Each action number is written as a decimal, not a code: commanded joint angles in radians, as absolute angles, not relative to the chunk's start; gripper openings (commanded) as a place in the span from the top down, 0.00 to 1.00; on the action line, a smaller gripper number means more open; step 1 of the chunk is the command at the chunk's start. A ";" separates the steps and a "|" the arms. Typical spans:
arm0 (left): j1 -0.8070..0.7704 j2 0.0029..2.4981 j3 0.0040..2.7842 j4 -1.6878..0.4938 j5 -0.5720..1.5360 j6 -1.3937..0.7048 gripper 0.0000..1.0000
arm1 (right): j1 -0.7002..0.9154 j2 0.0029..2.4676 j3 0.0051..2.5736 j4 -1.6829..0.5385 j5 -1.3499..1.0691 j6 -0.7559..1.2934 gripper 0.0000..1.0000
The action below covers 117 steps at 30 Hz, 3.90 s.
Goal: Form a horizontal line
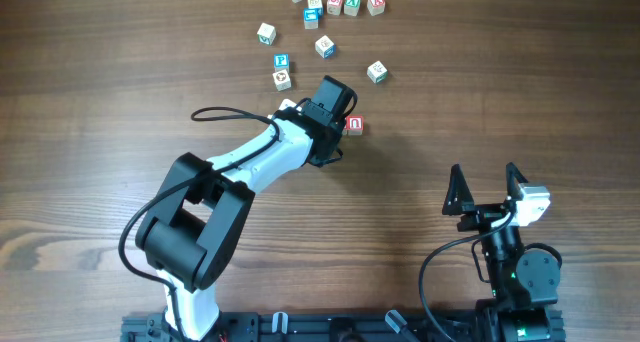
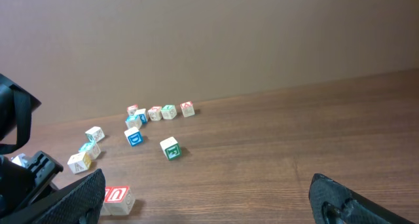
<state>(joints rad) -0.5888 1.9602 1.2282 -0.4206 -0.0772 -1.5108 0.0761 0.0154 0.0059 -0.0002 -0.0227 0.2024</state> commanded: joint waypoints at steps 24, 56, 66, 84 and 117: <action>-0.584 1.977 1.221 -0.407 -0.107 -1.527 0.94 | 0.081 0.003 0.005 0.003 -0.035 0.186 0.00; -0.605 1.468 1.221 -1.060 -0.323 -1.528 0.96 | 0.081 0.003 0.005 0.003 -0.035 0.185 0.00; -0.605 0.985 1.221 -1.248 -0.649 -1.526 0.61 | 0.081 0.004 0.005 0.003 -0.035 0.185 0.00; -0.604 0.839 1.221 -1.478 -0.749 -1.470 0.00 | 0.081 0.004 0.005 0.003 -0.035 0.185 0.00; -0.186 0.175 0.453 -0.469 -0.309 -0.358 0.00 | 0.081 0.004 0.005 0.003 -0.035 0.185 0.00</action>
<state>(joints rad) -0.2554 0.2813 0.5934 -0.5327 -0.4999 -0.6044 0.0761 0.0154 0.0059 -0.0006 -0.0227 0.2024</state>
